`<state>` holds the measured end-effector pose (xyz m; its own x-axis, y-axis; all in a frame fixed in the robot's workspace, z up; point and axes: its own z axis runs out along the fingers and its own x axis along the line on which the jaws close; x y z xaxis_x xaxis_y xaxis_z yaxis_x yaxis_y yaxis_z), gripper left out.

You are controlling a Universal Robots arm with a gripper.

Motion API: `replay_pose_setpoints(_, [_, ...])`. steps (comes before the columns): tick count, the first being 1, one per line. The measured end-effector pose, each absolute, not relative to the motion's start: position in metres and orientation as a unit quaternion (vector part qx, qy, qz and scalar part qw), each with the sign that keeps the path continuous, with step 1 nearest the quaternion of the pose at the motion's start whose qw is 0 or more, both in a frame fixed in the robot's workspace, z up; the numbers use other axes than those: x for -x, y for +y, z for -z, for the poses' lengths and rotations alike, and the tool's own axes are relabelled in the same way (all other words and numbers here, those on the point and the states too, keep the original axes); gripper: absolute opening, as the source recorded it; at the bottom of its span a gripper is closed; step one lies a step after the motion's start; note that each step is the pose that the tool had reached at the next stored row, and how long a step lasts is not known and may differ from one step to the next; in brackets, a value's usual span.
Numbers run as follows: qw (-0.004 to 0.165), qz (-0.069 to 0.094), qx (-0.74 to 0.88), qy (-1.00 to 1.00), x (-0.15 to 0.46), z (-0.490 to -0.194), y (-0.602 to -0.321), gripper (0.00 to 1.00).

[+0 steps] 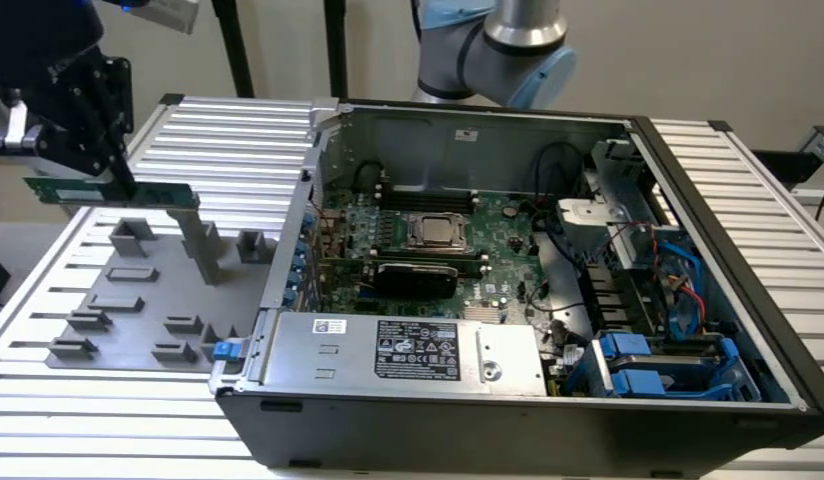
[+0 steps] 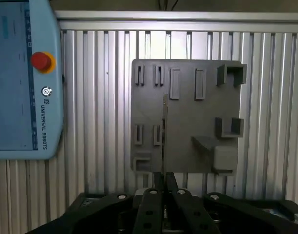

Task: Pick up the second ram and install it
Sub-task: 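Pick up the second ram and move it above second insertion slot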

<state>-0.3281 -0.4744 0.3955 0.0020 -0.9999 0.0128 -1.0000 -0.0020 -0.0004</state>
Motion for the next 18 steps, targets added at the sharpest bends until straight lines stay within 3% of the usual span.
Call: replay_pose_setpoints(18, [0.004, -0.002, -0.708, -0.706, 0.246, -0.412, -0.474, 0.14])
